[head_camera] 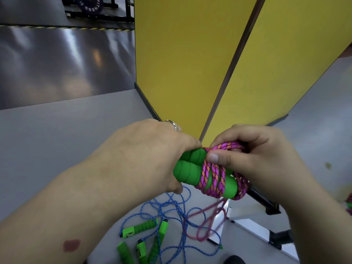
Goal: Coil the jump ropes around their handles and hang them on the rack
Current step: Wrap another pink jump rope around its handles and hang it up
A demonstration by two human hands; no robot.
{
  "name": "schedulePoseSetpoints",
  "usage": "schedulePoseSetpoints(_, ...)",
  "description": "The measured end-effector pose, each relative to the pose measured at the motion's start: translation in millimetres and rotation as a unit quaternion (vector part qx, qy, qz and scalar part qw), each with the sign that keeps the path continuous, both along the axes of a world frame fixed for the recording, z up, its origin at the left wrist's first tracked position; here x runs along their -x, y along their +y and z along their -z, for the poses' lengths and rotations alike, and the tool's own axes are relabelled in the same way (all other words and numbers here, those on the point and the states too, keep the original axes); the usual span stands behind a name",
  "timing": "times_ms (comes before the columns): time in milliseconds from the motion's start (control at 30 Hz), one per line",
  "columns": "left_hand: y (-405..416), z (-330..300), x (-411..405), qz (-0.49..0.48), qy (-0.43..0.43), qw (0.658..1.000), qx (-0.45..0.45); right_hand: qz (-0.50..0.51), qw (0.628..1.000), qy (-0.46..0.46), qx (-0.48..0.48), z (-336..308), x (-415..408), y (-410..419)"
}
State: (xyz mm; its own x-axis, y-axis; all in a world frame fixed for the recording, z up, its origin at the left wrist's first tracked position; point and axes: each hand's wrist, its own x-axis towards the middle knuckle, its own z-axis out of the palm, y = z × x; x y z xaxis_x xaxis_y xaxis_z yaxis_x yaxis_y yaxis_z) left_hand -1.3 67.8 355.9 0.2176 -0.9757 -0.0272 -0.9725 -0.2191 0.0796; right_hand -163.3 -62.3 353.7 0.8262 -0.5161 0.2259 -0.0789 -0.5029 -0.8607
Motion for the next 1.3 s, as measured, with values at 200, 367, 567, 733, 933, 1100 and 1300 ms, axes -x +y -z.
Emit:
schedulePoseSetpoints(200, 4, -6, -5, -0.001, 0.037, 0.999, 0.028, -0.056, 0.996, 0.020, -0.063, -10, -22, -19)
schedulePoseSetpoints(367, 11, -15, -9, -0.029, 0.087, 0.992, 0.091, -0.127, 0.974, 0.020, -0.185, -19, -45, -40)
schedulePoseSetpoints(567, 16, -26, -3, -0.093, 0.198, 0.965, 0.144, 0.000, 0.945, 0.098, -0.312, 7, -62, -36)
schedulePoseSetpoints(733, 18, -25, -5, -0.161, 0.212, 0.943, 0.202, -0.011, 0.957, 0.135, -0.255, 24, -40, 1)
schedulePoseSetpoints(933, 13, -16, -4, -0.202, 0.165, 0.953, 0.153, -0.016, 0.974, 0.225, 0.027, 16, -24, 30)
schedulePoseSetpoints(1100, 11, -13, -6, -0.185, 0.151, 0.964, 0.117, -0.078, 0.946, 0.293, 0.113, -19, -9, 34)
schedulePoseSetpoints(1300, 9, -10, -3, -0.180, 0.115, 0.972, 0.100, -0.093, 0.920, 0.311, 0.221, -49, -1, 33)
